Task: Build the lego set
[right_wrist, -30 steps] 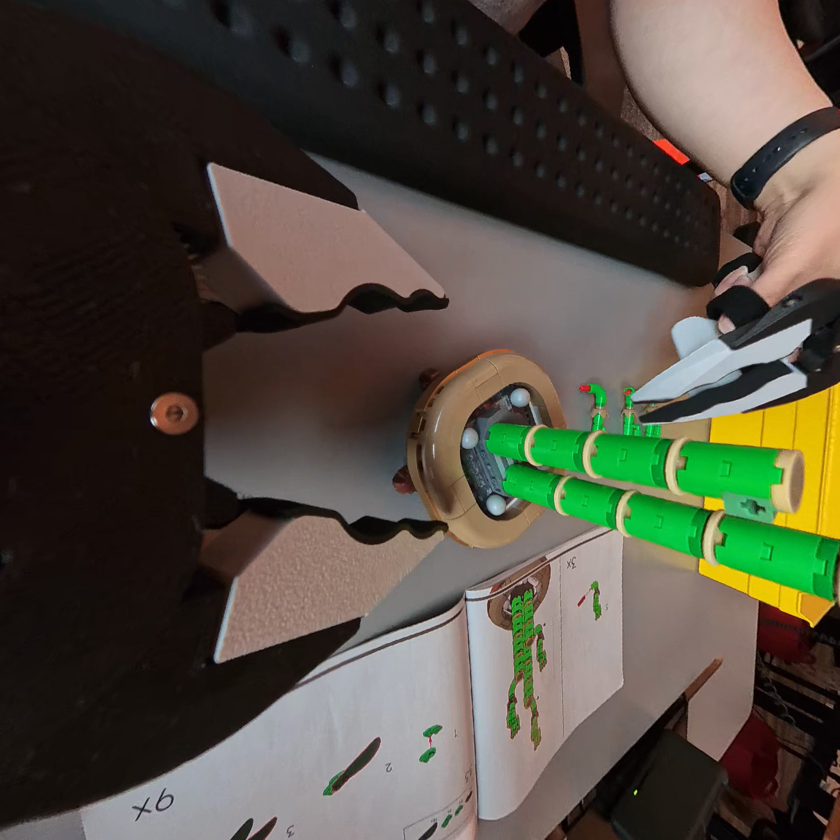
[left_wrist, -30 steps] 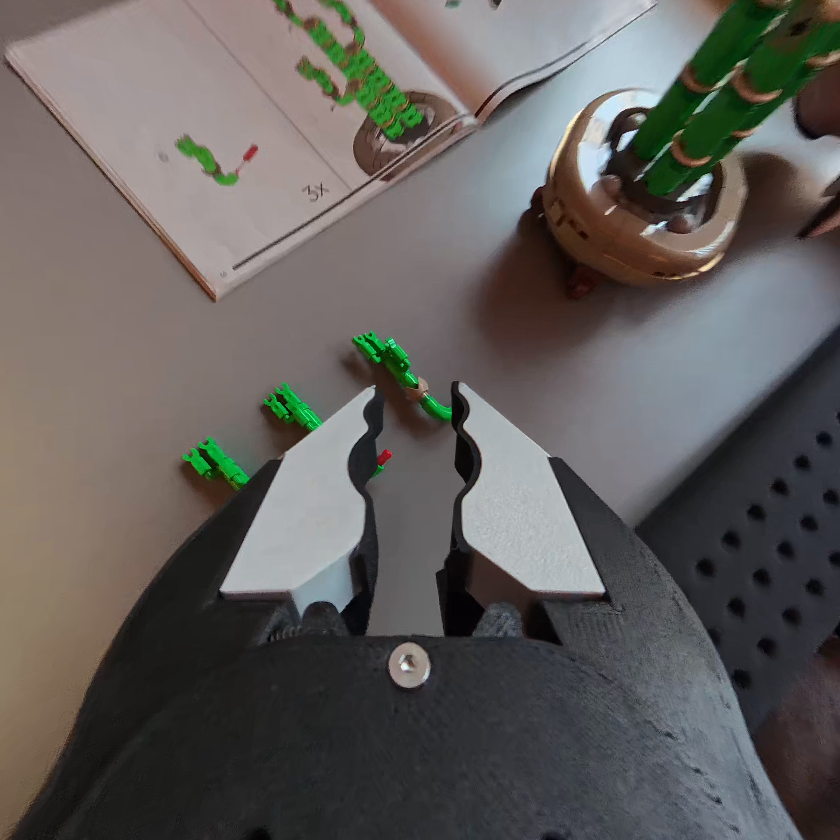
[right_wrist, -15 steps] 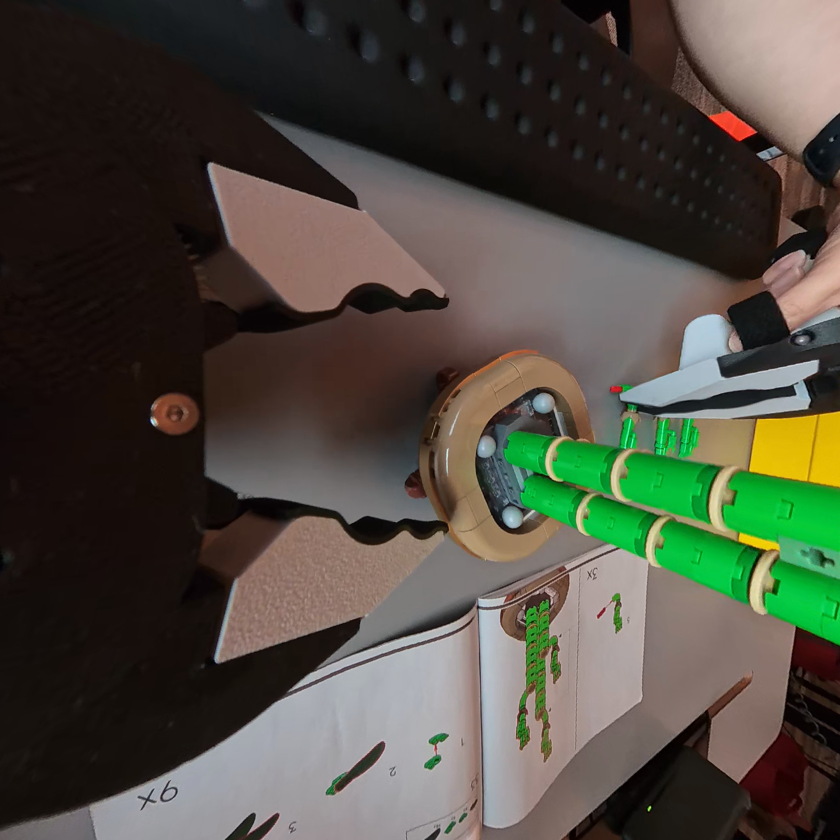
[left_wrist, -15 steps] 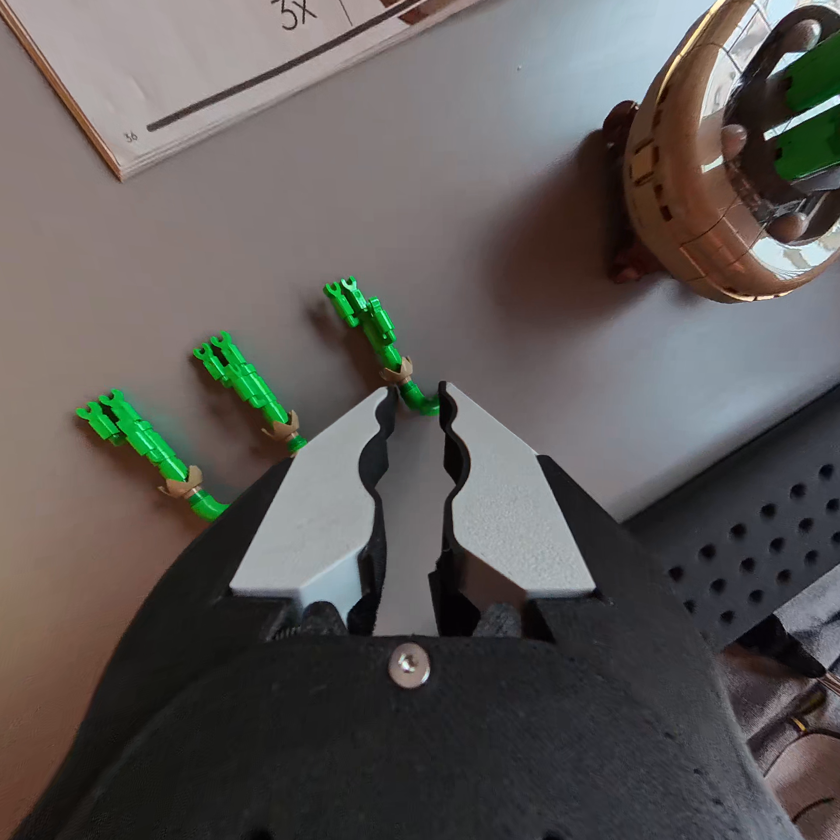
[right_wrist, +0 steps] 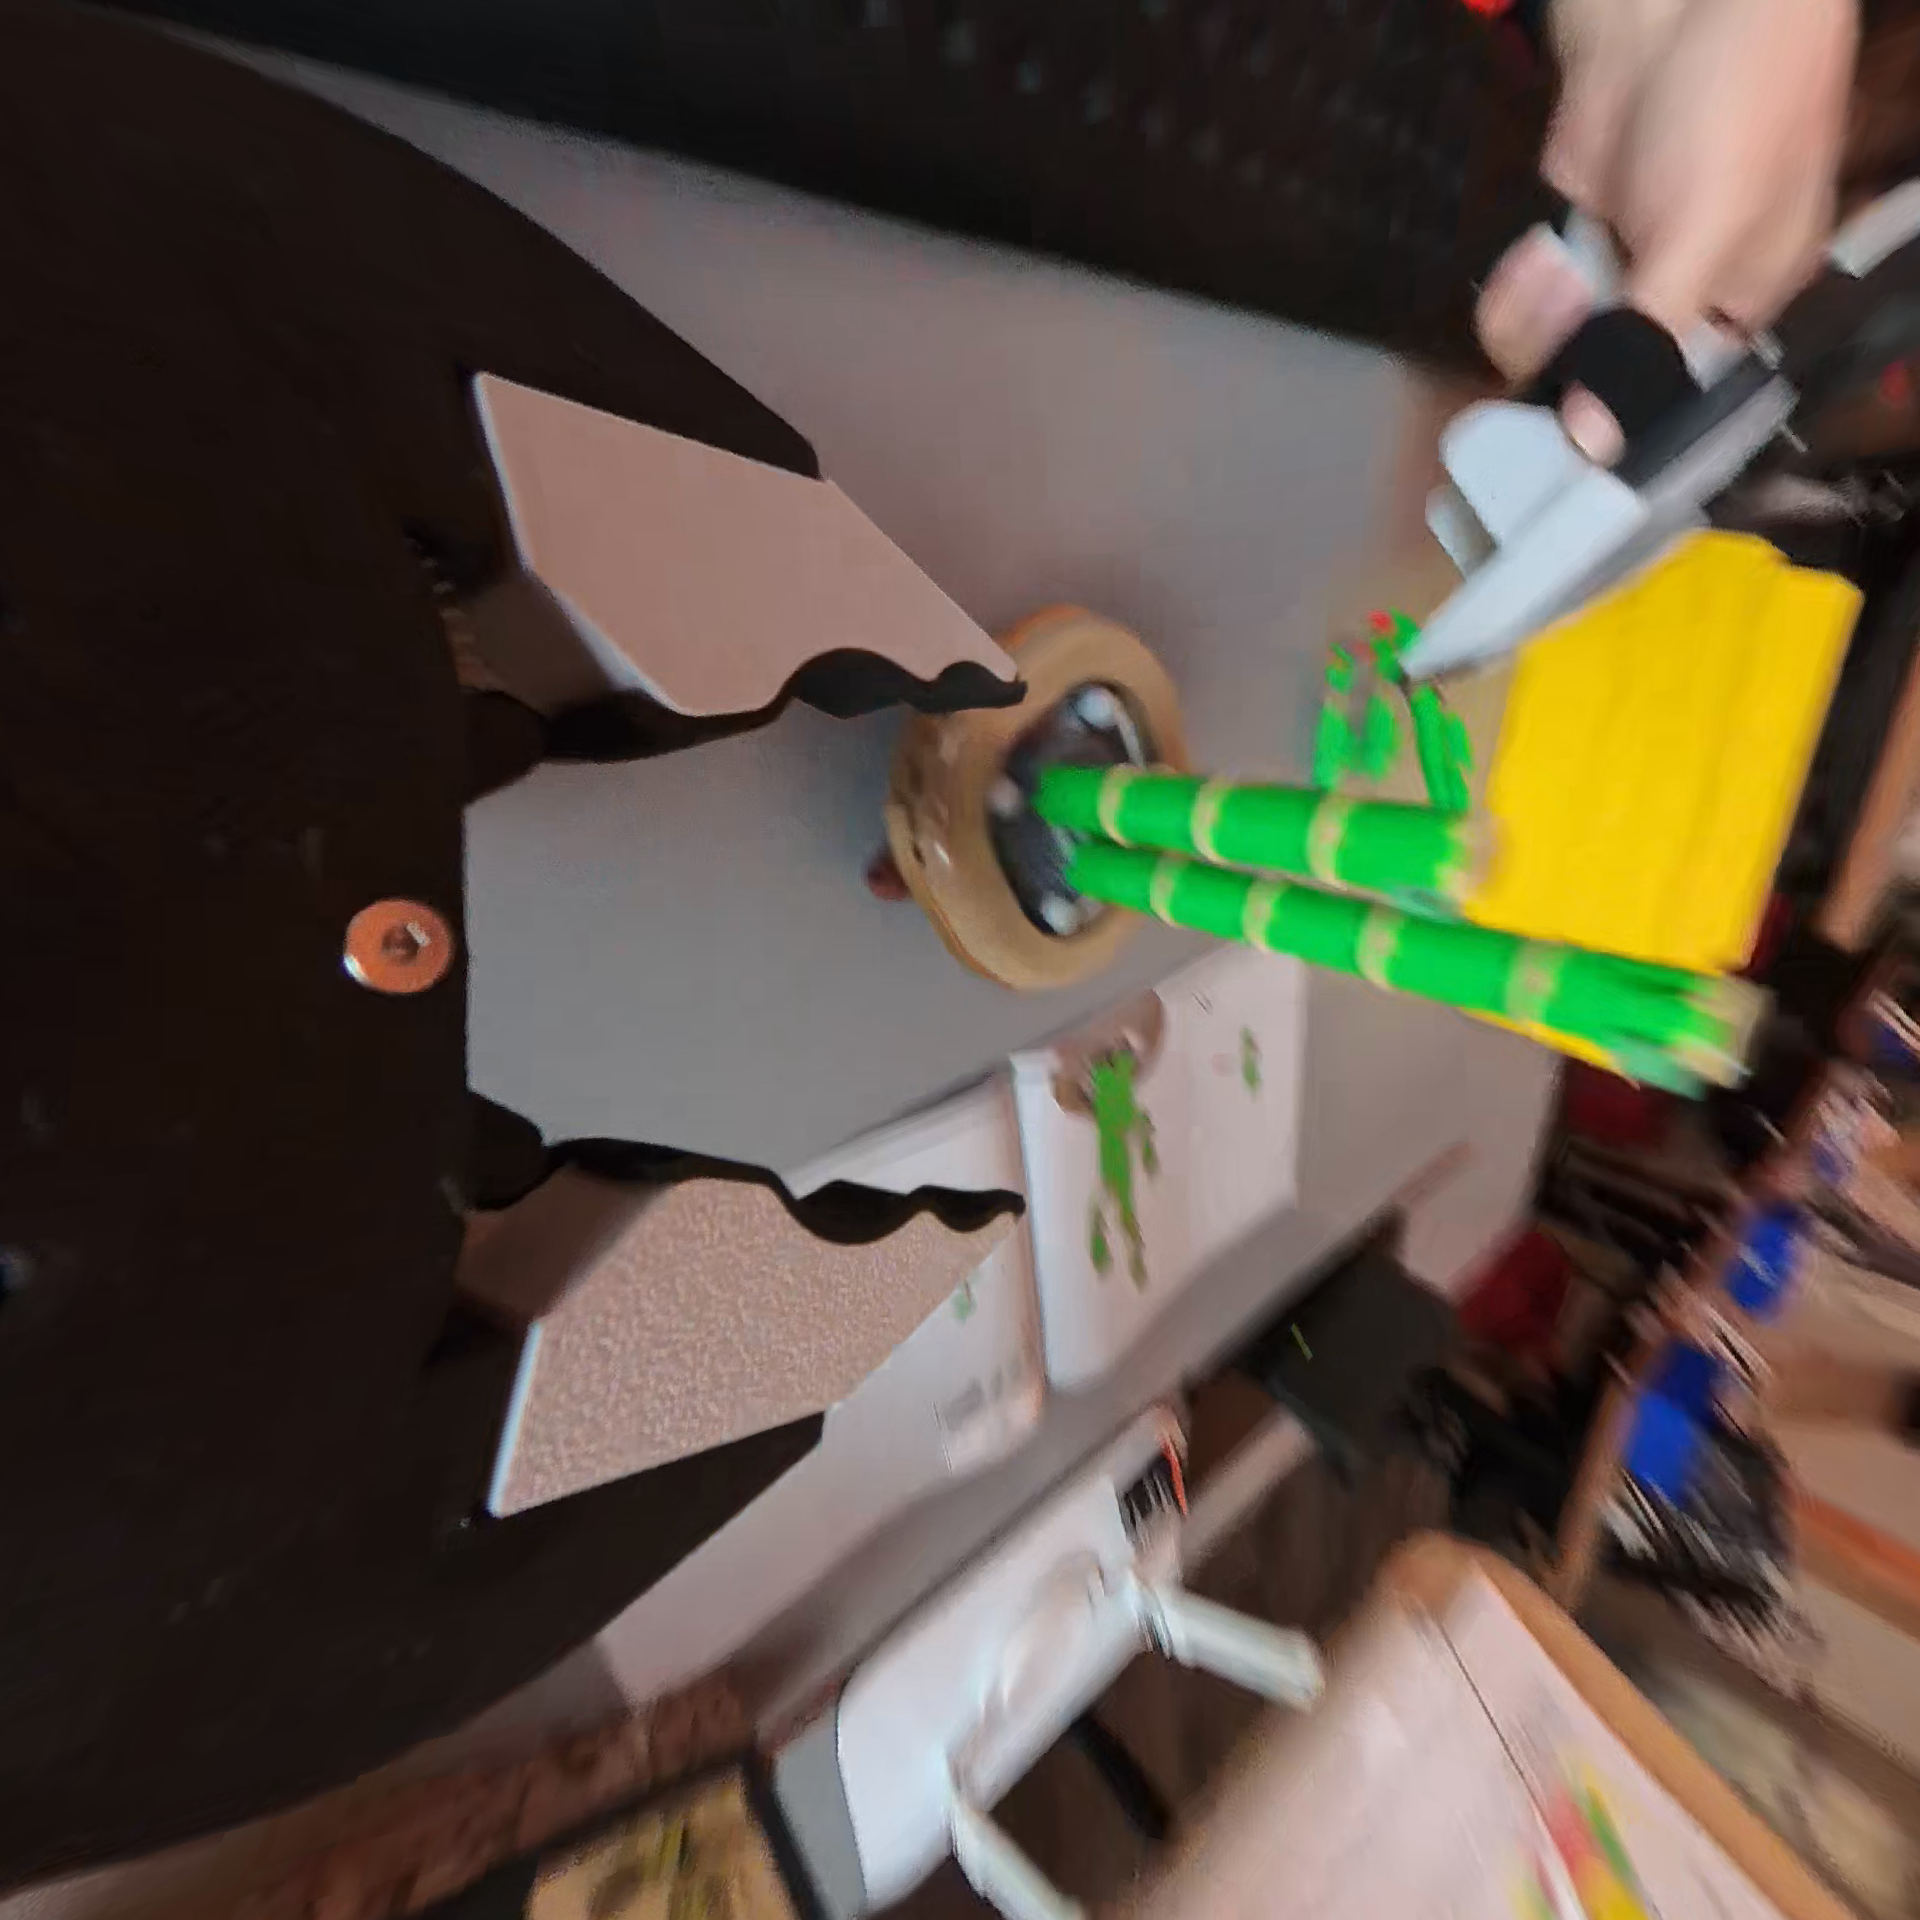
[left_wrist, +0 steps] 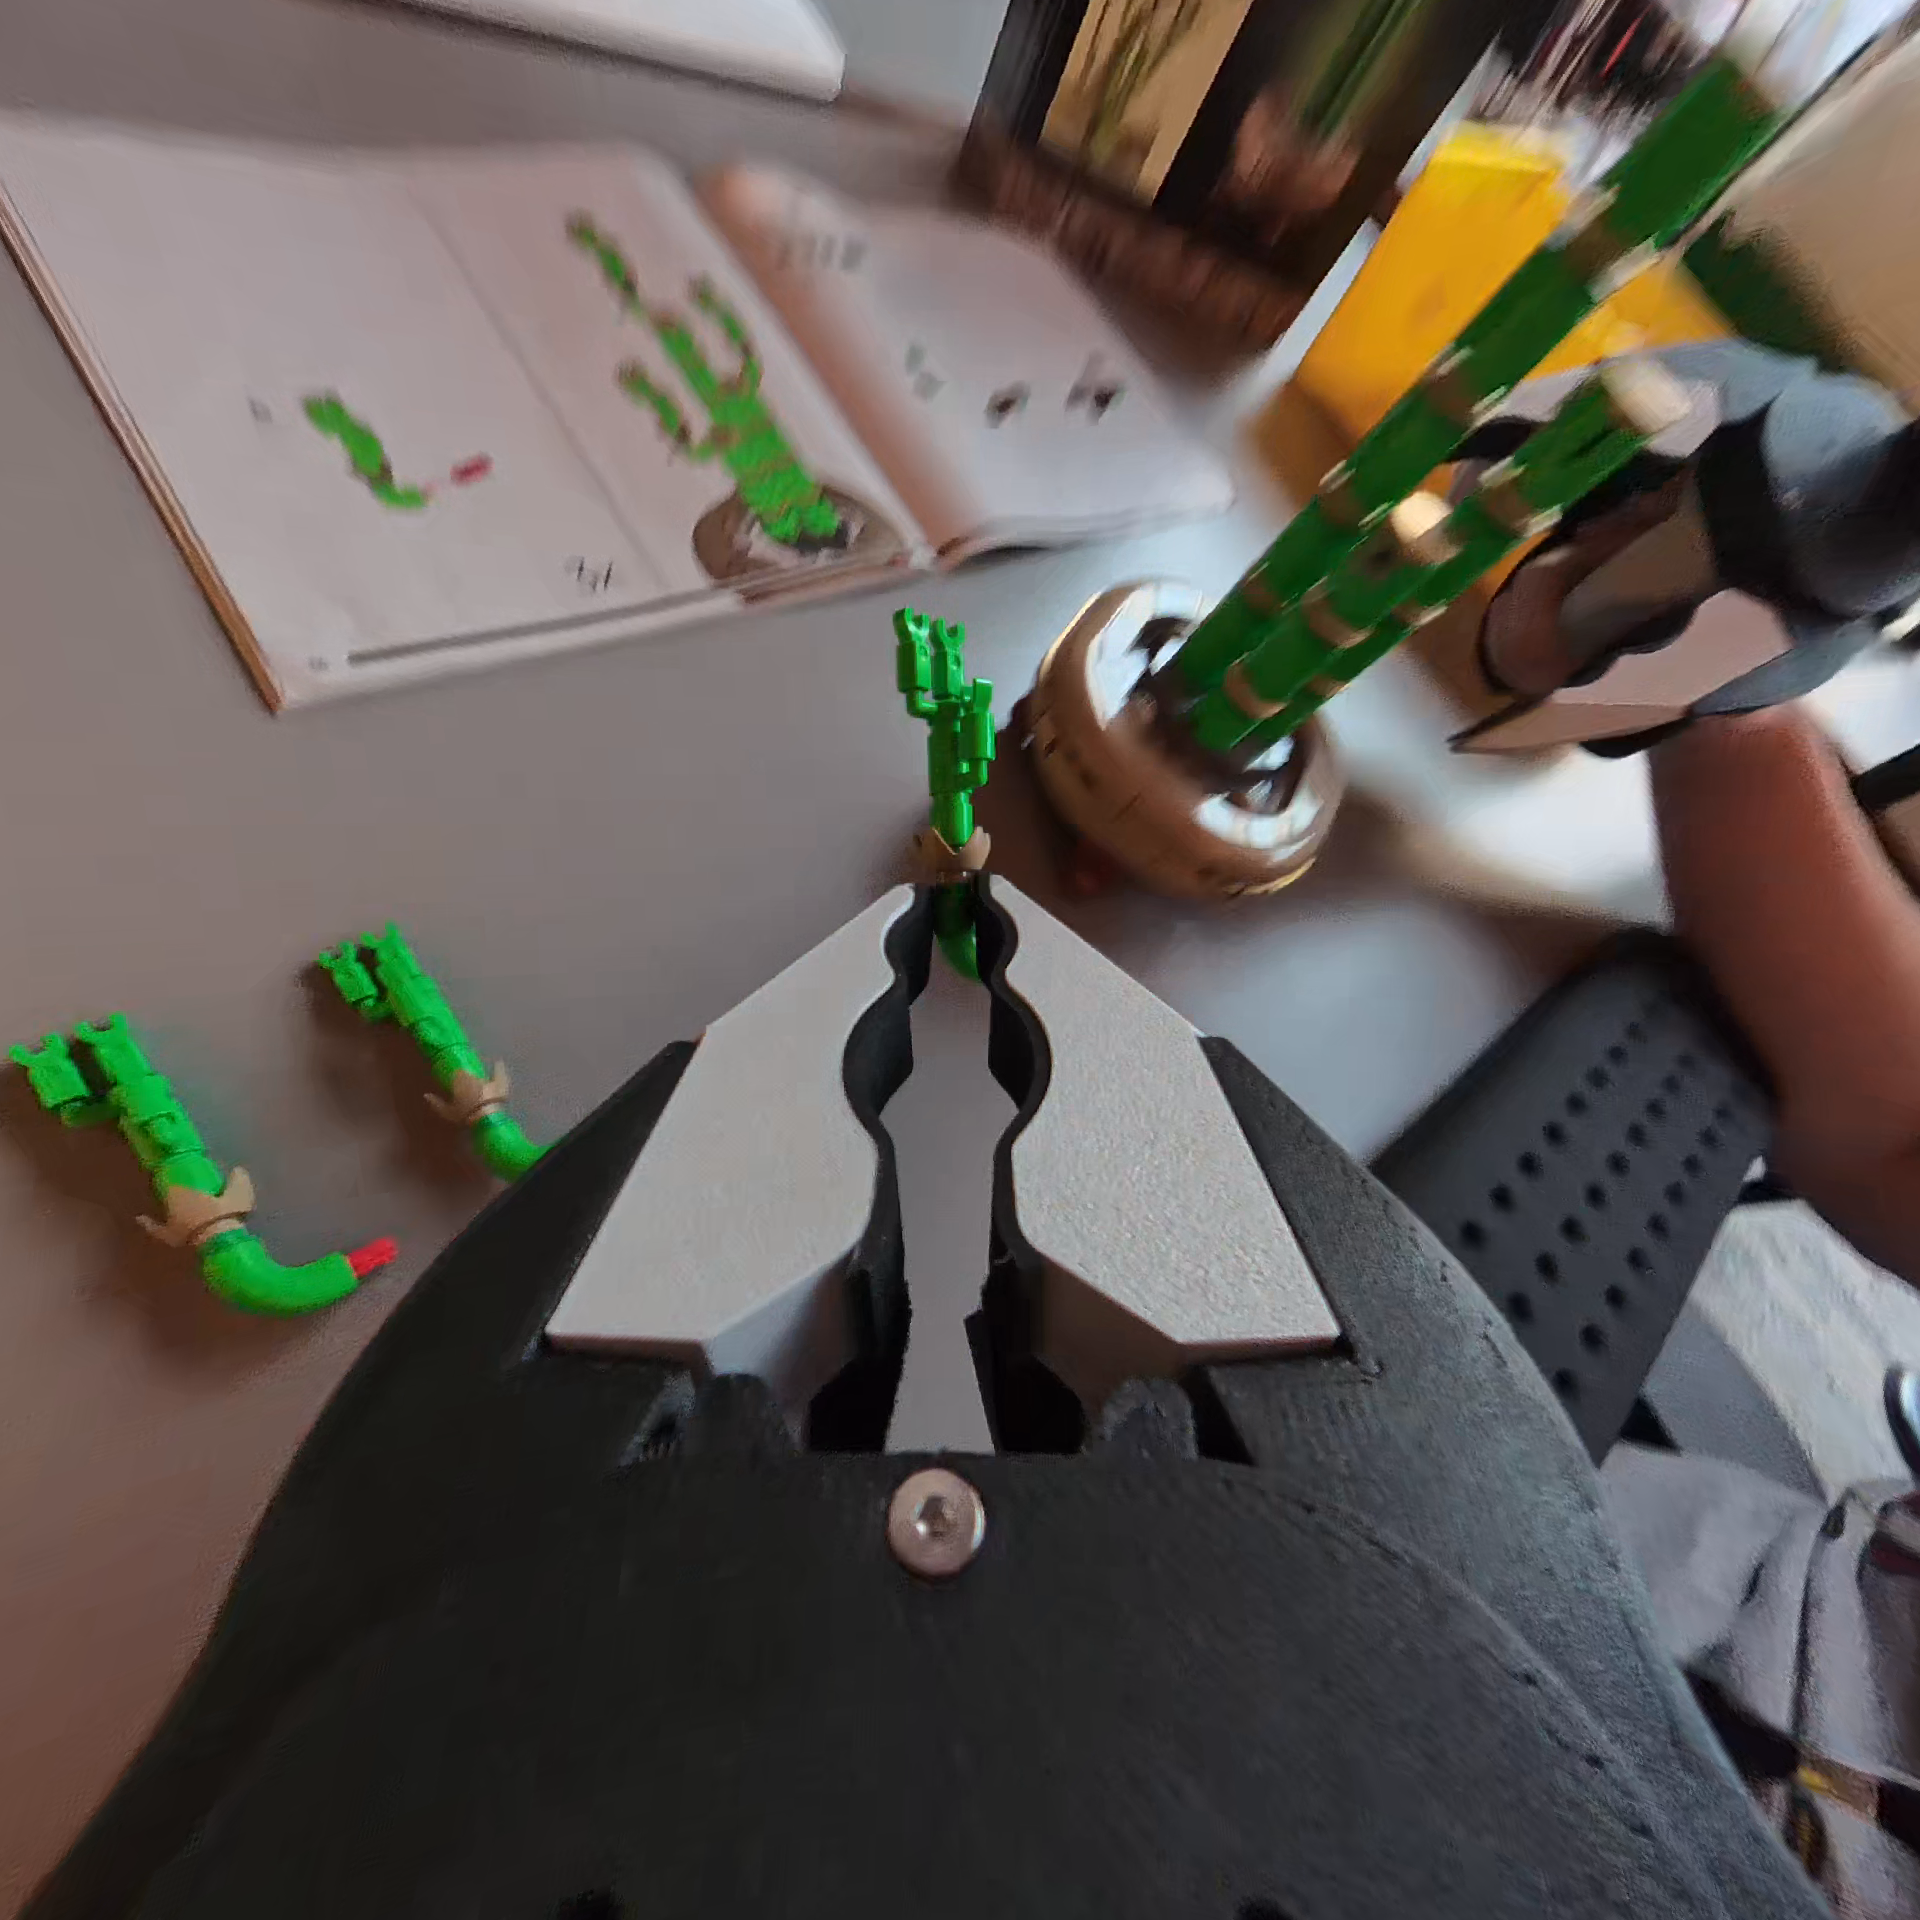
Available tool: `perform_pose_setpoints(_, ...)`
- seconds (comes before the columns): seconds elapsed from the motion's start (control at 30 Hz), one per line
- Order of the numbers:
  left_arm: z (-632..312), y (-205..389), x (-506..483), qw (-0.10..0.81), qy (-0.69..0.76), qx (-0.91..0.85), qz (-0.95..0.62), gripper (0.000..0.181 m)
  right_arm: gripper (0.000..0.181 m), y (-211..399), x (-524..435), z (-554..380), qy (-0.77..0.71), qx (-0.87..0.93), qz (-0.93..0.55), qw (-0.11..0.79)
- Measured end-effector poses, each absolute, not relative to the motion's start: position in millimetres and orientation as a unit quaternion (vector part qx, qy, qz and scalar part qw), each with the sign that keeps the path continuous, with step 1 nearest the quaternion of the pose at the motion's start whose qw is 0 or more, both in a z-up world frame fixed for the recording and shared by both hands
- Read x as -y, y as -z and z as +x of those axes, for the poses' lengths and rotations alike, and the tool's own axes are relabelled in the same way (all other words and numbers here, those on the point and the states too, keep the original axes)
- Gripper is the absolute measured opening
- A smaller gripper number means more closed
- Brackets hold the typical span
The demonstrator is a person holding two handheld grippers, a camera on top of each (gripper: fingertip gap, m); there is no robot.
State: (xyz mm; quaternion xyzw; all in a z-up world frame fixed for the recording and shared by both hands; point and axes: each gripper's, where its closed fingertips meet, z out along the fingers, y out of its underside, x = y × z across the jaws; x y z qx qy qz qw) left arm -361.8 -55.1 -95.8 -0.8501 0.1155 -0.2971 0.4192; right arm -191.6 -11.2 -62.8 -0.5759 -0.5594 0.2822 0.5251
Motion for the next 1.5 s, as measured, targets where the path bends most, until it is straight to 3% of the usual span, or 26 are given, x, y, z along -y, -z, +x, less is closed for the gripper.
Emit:
perform_pose_setpoints(0.03, -360, 84, 59, 0.446, 0.309, -0.107, -0.833, 0.006, 0.089, 40, 12, -186, -0.263, 0.544, -0.560, 0.567)
perform_pose_setpoints(0.1, -354, 65, 72, 0.485, 0.336, -0.092, -0.802, 0.006, 0.083, -5, 35, -181, -0.221, 0.530, -0.513, 0.638)
perform_pose_setpoints(0.2, -345, 47, 90, 0.513, 0.361, -0.084, -0.774, 0.006, 0.052, -41, 106, -210, -0.208, 0.559, -0.428, 0.679)
perform_pose_setpoints(0.47, -312, 13, 119, 0.577, 0.354, -0.112, -0.727, 0.006, 0.046, 18, 140, -300, -0.112, 0.640, -0.438, 0.621)
perform_pose_setpoints(0.57, -307, 7, 125, 0.591, 0.344, -0.119, -0.720, 0.006, 0.025, 14, 140, -306, -0.093, 0.637, -0.428, 0.634)
perform_pose_setpoints(0.73, -305, 1, 130, 0.598, 0.358, -0.112, -0.708, 0.006, 0.024, 13, 145, -312, -0.104, 0.636, -0.429, 0.633)
perform_pose_setpoints(0.9, -304, 3, 131, 0.598, 0.359, -0.111, -0.708, 0.006, 0.007, 11, 148, -312, -0.107, 0.631, -0.423, 0.641)
perform_pose_setpoints(1.1, -301, 14, 131, 0.588, 0.359, -0.118, -0.715, 0.006, 0.006, 21, 148, -308, -0.119, 0.641, -0.430, 0.624)
perform_pose_setpoints(1.33, -300, 15, 144, 0.559, 0.445, -0.151, -0.684, 0.030, 0.006, 21, 155, -294, -0.128, 0.654, -0.399, 0.630)
perform_pose_setpoints(1.5, -288, 15, 163, 0.496, 0.543, -0.193, -0.649, 0.026, 0.006, 18, 164, -284, -0.157, 0.666, -0.367, 0.630)
